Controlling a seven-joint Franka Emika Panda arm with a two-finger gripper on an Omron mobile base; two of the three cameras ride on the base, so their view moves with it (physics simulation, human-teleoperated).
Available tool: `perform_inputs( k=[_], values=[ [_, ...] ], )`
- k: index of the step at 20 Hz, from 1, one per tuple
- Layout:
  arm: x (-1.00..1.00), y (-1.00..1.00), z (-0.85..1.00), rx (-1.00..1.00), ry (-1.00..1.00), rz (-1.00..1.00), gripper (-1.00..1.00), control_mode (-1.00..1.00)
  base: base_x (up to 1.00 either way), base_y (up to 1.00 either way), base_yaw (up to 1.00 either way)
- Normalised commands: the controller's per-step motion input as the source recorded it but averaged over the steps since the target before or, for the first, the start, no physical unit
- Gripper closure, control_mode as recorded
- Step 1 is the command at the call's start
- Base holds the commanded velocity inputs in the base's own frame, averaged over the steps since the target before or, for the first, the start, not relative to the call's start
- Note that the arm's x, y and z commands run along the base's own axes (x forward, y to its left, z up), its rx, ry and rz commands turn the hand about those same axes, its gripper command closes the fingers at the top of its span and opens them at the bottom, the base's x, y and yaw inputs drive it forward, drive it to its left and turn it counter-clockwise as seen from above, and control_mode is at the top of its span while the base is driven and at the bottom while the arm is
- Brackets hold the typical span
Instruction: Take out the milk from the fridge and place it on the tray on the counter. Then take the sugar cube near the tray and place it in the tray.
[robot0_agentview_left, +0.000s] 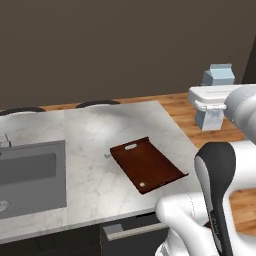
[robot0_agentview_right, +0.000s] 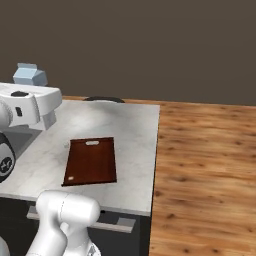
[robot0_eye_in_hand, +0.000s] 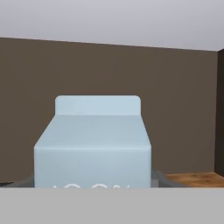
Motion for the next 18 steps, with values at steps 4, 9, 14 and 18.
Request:
perform_inputs(
  k=[4,9,14,18],
  values=[
    [0.0,0.0,0.0,0.0,0.0,0.0,1.0,1.0,0.5,0.0,0.0],
    [0.41,-0.02,-0.31,0.0,0.01,0.06,1.0,-1.0,0.12,0.0,0.01],
    [0.43,-0.15,-0.62,-0.02,0.06,0.19,1.0,-1.0,0.0,0.0,0.0],
    [0.44,-0.18,-0.58,0.0,0.01,0.23,1.0,-1.0,0.0,0.0,0.0]
  ],
)
